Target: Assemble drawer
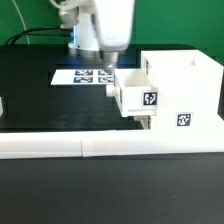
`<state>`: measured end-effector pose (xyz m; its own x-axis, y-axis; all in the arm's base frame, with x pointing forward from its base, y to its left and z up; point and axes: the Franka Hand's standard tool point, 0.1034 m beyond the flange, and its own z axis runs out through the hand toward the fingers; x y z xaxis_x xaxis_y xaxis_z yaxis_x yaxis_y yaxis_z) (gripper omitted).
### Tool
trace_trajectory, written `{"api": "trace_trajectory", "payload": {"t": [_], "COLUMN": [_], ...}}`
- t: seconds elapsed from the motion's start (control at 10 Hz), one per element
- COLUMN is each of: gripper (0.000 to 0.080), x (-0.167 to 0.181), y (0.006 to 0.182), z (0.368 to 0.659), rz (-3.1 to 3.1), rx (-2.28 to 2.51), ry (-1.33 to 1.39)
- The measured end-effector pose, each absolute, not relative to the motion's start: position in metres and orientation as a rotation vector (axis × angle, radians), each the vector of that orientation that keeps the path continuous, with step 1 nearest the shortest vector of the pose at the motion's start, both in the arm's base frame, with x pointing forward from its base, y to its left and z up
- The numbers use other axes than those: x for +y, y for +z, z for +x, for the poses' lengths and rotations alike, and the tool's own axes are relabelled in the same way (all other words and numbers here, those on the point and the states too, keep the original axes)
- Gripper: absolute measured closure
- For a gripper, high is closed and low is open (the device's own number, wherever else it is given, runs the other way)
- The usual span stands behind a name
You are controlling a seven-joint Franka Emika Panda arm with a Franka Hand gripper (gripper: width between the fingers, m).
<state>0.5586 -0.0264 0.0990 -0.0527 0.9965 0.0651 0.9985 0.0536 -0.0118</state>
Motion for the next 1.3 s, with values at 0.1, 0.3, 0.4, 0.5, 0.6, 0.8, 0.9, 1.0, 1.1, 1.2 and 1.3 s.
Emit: {"api": "trace_trajectory", "payload": {"t": [0.1, 0.3, 0.4, 0.5, 0.6, 0.8, 0.9, 1.0, 1.1, 1.2, 1.3], "gripper": [0.0151, 0.0151, 0.0151, 0.0151, 0.0151, 0.0151, 0.0151, 0.0151, 0.0151, 0.0151, 0.0151], "x": [-0.036, -0.051, -0.049, -0.04, -0.033, -0.021, -0.012, -0.001, 0.007, 0.013, 0.02], "y": [0.098, 0.084, 0.075, 0.064, 0.058, 0.056, 0.055, 0.055, 0.057, 0.057, 0.056], "z": [0.559, 0.553, 0.551, 0.55, 0.547, 0.548, 0.548, 0.55, 0.552, 0.553, 0.553], "rz": [-2.11, -2.074, -2.077, -2.076, -2.068, -2.082, -2.109, -2.121, -2.128, -2.139, -2.149], "rx": [-2.225, -2.187, -2.172, -2.163, -2.152, -2.126, -2.087, -2.063, -2.051, -2.036, -2.018], "ry": [-0.084, -0.138, -0.139, -0.143, -0.14, -0.139, -0.132, -0.128, -0.133, -0.133, -0.132]}}
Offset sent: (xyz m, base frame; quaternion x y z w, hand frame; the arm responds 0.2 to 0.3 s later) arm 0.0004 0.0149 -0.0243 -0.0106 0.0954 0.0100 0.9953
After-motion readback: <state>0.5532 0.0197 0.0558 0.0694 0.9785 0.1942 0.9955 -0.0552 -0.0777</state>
